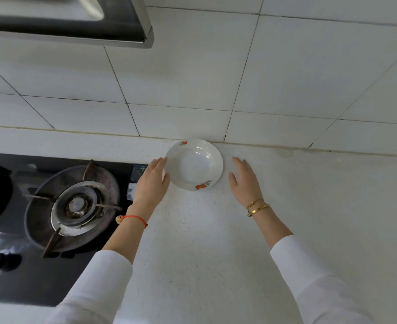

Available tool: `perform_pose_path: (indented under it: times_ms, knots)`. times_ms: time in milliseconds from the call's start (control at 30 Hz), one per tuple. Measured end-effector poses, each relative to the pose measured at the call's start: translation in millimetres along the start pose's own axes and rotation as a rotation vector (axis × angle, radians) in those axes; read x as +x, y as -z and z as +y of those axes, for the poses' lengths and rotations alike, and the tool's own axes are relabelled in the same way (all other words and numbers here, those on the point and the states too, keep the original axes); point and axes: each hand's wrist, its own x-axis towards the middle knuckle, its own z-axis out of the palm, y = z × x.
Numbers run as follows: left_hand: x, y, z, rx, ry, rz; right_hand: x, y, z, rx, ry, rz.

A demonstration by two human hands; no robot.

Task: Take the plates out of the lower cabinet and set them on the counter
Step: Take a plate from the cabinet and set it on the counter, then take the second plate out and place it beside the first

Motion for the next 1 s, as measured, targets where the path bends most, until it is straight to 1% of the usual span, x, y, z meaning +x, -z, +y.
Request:
perform_pose_path:
  times_ms: [267, 500, 733, 867, 1000]
  knots:
    - [-91.8, 30.3, 48.1, 0.026, -0.119, 0.102, -91.1, 44.8, -13.4, 0.061, 0.142, 0.096]
    - [-194.6, 33.1, 92.4, 0.045, -0.158, 0.171, -187.9, 88.7, -1.0, 0.066, 0.231, 0.133]
    - [-314.5, 23.4, 131.2, 0.012, -0.149, 0.229, -294.2, 118.8, 23.2, 0.058, 0.275, 0.101]
    - [-381.4, 17.7, 144.7, 0.019, -0.137, 0.27, -355.2, 127.7, 34.7, 0.057, 0.307, 0.08]
    - [-434.7, 15.3, 152.3, 0.017, -0.134, 0.273, -405.6, 134.2, 43.1, 0.068, 0.311, 0.069]
